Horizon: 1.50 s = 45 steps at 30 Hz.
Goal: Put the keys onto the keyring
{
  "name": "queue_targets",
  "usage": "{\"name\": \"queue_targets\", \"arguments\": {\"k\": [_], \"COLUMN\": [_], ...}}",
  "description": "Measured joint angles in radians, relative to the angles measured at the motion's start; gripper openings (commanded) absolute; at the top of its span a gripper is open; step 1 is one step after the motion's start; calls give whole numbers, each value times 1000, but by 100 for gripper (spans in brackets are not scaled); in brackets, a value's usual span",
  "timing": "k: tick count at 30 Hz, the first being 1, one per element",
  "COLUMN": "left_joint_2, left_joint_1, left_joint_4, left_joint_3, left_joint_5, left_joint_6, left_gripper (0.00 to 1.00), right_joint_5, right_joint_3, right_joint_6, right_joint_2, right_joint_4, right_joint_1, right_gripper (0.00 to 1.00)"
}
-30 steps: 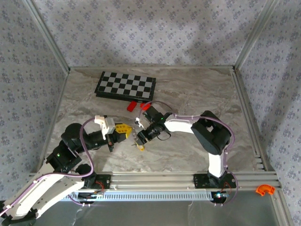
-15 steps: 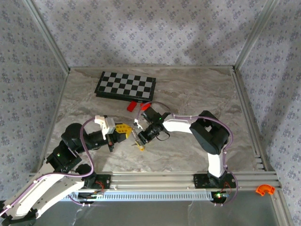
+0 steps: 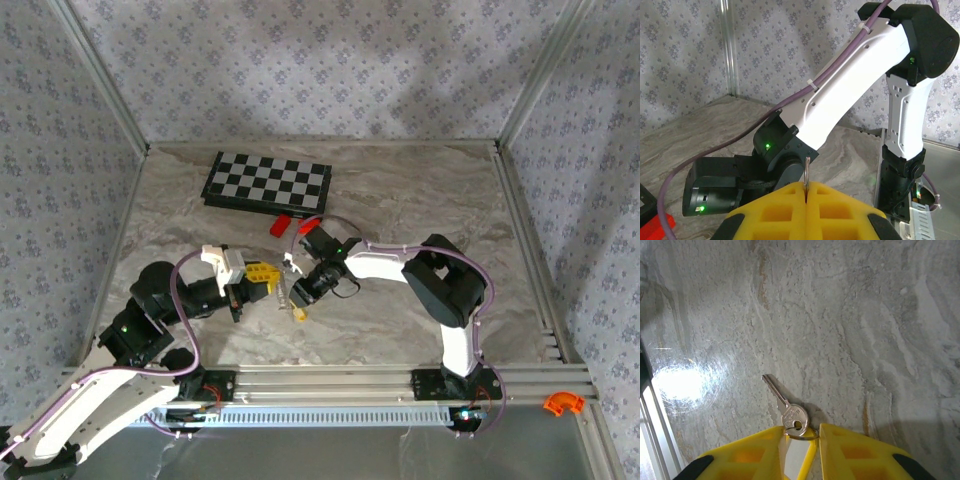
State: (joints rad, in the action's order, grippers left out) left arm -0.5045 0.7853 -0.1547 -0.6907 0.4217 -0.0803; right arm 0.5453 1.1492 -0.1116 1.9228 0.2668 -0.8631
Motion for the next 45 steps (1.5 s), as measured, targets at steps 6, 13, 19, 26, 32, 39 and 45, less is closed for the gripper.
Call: {"name": "queue_targets", "arguments": {"k": [6, 13, 19, 26, 32, 39, 45], "left_joint_2": [0, 11, 27, 32, 33, 32, 18], "left_joint_1": [0, 0, 0, 0, 0, 0, 0], "left_joint_4": [0, -3, -5, -6, -8, -31, -30], "left_joint_3": [7, 11, 12, 13, 13, 13, 13], "left_joint_5": [-4, -5, -12, -15, -15, -16, -18], "left_joint_6": [0, 0, 0, 0, 0, 0, 0], "left_gripper": [0, 0, 0, 0, 0, 0, 0], "right_joint_5": [0, 1, 2, 46, 130, 207, 215], "right_joint_3": [0, -1, -41, -67, -75, -82, -103], "right_joint_6": [9, 19, 25, 37, 85, 157, 239], "right_joint_2": [0, -2, -59, -104, -103, -99, -87], "right_joint_4": [23, 50, 76, 69, 18, -32, -61], "right_joint_1": [-6, -10, -10, 35, 61, 74, 100], "right_gripper": [22, 19, 19, 29, 61, 69, 69]}}
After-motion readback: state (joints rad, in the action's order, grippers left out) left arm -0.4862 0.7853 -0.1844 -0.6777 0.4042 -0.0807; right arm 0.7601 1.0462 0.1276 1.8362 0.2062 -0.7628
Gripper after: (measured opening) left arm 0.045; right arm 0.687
